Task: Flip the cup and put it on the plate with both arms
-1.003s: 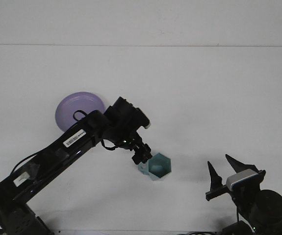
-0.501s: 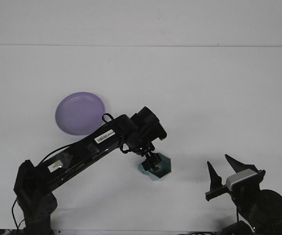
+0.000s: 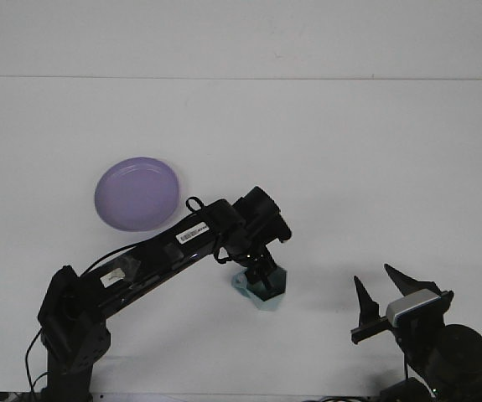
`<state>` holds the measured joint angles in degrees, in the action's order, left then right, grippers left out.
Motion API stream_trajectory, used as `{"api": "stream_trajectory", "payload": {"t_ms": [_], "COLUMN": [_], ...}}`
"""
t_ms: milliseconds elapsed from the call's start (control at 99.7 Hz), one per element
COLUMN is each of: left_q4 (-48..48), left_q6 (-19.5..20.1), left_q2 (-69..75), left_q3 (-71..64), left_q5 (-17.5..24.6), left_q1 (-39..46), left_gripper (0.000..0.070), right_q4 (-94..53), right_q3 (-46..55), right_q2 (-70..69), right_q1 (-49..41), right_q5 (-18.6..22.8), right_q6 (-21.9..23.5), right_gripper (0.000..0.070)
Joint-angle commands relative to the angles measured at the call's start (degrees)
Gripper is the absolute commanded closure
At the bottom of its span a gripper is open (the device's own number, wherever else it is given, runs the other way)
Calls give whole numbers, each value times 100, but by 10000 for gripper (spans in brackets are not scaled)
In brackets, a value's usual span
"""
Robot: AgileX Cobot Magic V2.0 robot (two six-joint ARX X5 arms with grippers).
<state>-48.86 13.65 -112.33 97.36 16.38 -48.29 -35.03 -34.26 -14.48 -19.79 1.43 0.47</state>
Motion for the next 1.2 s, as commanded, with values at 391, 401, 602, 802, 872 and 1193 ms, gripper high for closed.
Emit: {"api": "stream_trajectory", "payload": {"t_ms": [391, 401, 602, 802, 872, 1193], "left_q4": [-791, -839, -1510, -1912, -2033, -1937], "left_q6": [-138, -146, -533, -885, -957, -990], "left_q2": [-157, -157, -157, -157, -157, -227], "left_q3": [817, 861, 1720, 2131, 2131, 2131], "left_q5": [-466, -481, -557, -702, -706, -807], "left_q1": [293, 326, 1274, 2540, 2935, 4291], "left_gripper": [688, 688, 688, 688, 688, 688], "right_q4": [48, 48, 50, 50, 50, 52], "right_q3": [-42, -42, -42, -42, -42, -42], "right_q2": [-20, -20, -20, -20, -20, -20], "right_q1": [-7, -7, -7, -7, -7, -7], "right_q5": [2, 2, 2, 4, 4, 9], "right_q6": [85, 85, 85, 85, 85, 85], "right_gripper": [285, 285, 285, 285, 285, 285]}}
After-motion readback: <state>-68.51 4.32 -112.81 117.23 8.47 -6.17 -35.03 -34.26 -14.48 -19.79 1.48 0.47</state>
